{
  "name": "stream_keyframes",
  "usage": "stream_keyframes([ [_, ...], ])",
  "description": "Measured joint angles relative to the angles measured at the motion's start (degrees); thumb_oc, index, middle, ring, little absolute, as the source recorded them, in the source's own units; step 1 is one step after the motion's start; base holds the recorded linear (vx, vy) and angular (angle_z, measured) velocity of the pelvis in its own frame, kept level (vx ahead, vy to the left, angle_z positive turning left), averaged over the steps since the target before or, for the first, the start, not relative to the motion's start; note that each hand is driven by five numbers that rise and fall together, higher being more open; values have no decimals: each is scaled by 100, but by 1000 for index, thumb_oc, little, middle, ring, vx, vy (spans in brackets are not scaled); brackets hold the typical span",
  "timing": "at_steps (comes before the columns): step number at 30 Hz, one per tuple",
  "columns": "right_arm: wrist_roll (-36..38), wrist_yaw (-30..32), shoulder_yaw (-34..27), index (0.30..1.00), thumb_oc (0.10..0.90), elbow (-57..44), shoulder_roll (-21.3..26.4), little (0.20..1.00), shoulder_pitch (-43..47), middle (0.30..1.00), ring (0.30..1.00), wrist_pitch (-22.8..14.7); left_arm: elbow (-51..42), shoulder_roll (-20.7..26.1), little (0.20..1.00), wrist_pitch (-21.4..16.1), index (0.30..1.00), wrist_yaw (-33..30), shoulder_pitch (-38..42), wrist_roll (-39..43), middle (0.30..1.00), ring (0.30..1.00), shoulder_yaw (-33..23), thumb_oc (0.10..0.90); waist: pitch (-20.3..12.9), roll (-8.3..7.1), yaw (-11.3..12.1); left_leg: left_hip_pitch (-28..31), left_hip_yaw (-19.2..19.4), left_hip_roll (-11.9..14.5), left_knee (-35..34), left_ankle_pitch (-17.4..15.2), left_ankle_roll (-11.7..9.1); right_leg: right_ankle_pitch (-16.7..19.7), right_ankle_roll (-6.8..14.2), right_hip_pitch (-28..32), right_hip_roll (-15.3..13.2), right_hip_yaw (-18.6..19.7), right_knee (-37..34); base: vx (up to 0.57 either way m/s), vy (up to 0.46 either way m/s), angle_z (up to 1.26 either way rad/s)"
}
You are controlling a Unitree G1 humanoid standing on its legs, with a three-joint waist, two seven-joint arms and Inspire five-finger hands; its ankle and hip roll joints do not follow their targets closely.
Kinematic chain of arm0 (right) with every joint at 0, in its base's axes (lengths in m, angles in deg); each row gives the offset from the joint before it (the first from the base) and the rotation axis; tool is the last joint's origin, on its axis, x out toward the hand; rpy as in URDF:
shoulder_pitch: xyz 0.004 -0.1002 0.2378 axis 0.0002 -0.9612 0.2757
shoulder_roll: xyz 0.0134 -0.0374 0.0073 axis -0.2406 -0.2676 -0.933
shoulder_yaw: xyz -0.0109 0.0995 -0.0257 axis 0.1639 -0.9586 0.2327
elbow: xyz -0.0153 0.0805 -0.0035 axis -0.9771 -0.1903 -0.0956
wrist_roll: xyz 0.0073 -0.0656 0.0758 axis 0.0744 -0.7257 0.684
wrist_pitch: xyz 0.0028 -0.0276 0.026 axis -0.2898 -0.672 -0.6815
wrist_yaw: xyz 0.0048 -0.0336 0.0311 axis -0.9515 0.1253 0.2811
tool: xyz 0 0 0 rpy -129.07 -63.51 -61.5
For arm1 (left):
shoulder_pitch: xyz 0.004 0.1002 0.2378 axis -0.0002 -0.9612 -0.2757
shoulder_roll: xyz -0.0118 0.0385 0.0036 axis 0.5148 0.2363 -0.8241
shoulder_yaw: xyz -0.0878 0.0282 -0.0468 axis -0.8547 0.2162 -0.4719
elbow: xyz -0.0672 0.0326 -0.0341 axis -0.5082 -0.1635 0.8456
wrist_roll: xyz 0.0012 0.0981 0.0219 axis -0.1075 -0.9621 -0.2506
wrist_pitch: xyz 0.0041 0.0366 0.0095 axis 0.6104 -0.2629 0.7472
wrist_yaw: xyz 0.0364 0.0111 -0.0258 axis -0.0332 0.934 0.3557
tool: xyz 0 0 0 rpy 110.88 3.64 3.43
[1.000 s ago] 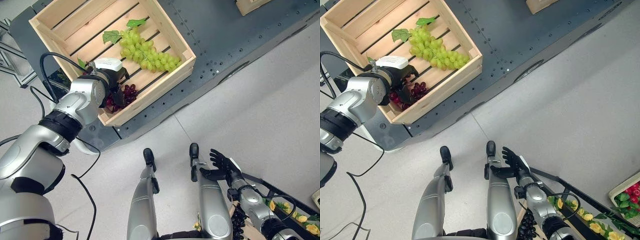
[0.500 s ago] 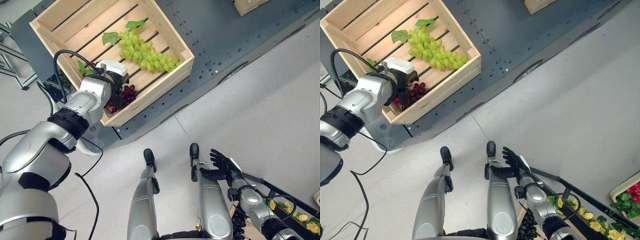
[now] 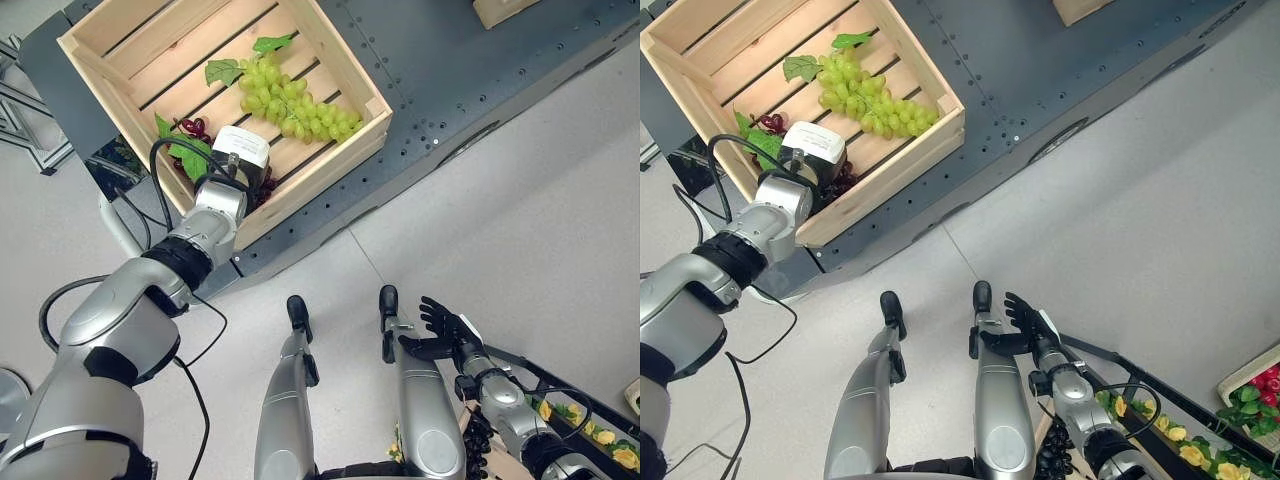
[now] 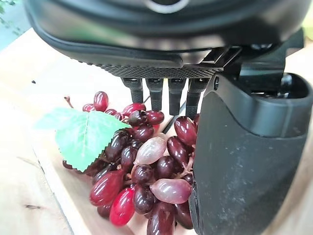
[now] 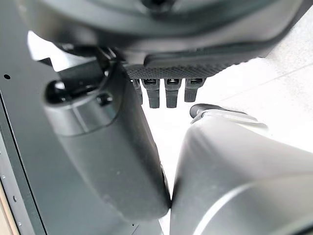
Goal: Pick up the fruits from the basket on one side to the basket on the other side
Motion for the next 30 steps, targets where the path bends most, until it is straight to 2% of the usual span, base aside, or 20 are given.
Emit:
stream_keyframes([
  [4,-2,1,84,900,800,74,-1,900,98,900,900,2,371,-234,900,33,900,-523,-101,-14,900,900,-121,800,-4,-11,-2,0,2,0,4,-13,19,-22,15,4,0,7,-6,0,0,0],
  [5,-2,2,93,900,800,79,-2,900,105,900,900,2,399,-256,825,48,825,-572,-112,-16,825,825,-122,750,-4,-12,-4,0,2,0,4,-19,27,-21,15,4,0,8,-7,0,0,0],
  [8,-2,3,128,900,800,92,-5,900,126,900,900,2,516,-340,408,157,408,-800,-197,-77,408,408,-159,472,-5,-23,-13,-2,3,1,4,-27,36,-14,18,9,2,10,-19,0,0,0],
  [9,-1,5,153,900,800,94,-6,900,138,900,900,2,585,-376,300,165,300,-880,-209,-116,300,300,-175,400,-7,-30,-18,-2,4,2,7,-30,33,-13,18,10,3,10,-21,0,0,0],
  [11,-1,11,202,900,800,95,-9,900,167,900,900,3,735,-478,300,230,300,-1051,-214,-215,300,300,-224,400,-8,-44,-46,-7,4,7,4,-44,16,-7,22,12,15,8,-43,0,0,0],
  [13,-1,22,286,900,800,108,-85,900,265,900,900,35,964,-492,300,346,300,-1209,-199,-293,300,300,-225,400,-10,-91,-184,-33,8,23,4,-14,17,36,19,14,40,-3,-110,-9,-11,-4],
  [16,2,71,287,900,800,190,-169,900,281,900,900,50,1061,-513,300,366,300,-1295,-237,-273,300,300,-230,400,-10,-91,-203,27,20,28,1,-16,19,77,17,84,51,7,-125,-10,-2,-4],
  [20,1,72,313,900,800,205,-189,900,298,900,900,57,1157,-578,300,366,300,-1795,-259,-163,300,300,-329,400,-10,-91,-196,42,7,28,5,-17,20,75,21,109,51,-2,-144,-10,0,2],
  [25,2,86,317,900,800,225,-192,900,297,900,900,56,1211,-568,300,329,300,-2438,-284,391,300,300,-468,400,-10,-90,-186,46,7,30,8,-14,18,50,10,106,52,2,-141,0,0,0],
  [30,-1,204,312,900,800,222,-197,900,286,900,900,56,1008,-405,300,-63,300,-3218,-503,1078,300,300,-1143,400,-9,-84,-134,46,3,30,-2,-8,11,53,5,103,52,4,-140,0,0,0],
])
